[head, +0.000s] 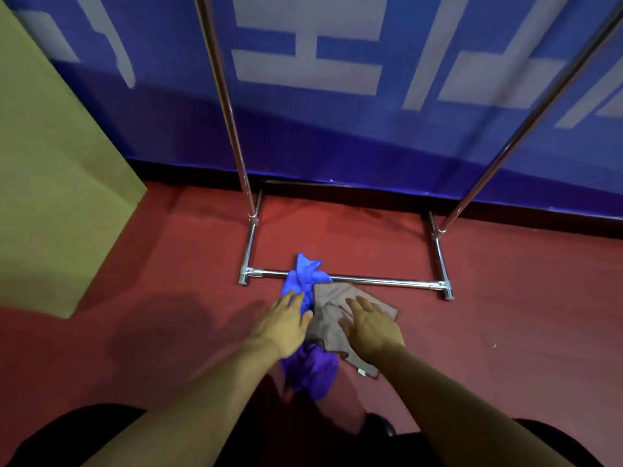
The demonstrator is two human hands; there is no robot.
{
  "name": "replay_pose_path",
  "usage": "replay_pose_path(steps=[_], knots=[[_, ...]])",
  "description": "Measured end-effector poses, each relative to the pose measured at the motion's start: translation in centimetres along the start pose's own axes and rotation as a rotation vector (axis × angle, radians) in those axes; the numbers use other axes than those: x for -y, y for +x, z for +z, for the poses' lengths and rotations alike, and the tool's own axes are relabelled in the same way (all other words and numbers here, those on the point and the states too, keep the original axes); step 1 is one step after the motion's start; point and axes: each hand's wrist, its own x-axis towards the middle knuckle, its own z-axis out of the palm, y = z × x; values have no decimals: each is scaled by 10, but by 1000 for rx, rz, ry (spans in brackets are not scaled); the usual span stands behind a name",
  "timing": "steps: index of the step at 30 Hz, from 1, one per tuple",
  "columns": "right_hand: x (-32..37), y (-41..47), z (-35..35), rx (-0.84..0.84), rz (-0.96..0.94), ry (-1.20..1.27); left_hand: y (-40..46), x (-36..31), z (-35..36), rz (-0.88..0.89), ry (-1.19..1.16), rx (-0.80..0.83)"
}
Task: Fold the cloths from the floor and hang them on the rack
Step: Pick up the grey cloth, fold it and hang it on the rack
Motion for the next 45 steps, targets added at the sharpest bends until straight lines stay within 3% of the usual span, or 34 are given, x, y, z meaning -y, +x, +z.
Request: replay_pose_path(steps=[8, 13, 18, 23, 27, 33, 37, 42, 45], knots=[[-46, 77, 55, 120, 132, 6, 80, 16, 78, -208, -125, 144], [-81, 106, 103, 212, 409, 208, 119, 17, 117, -231, -140, 182], [-102, 123, 146, 94, 851, 553, 145, 18, 144, -231, -187, 151], [-113, 132, 166, -2, 1004, 624, 154, 15, 158, -442, -373, -23], [-115, 140, 177, -24, 1141, 782, 159, 17, 168, -589, -392, 12], [-121, 137, 179, 59, 1022, 934, 161, 21, 168, -488, -336, -117], [-125, 136, 177, 37, 934, 808, 156, 19, 153, -447, -281, -227], [-121, 124, 150, -133, 790, 651, 146, 18, 124, -398, -336, -360], [-112, 113, 122, -212, 647, 706, 140, 16, 110, -288, -468, -351]])
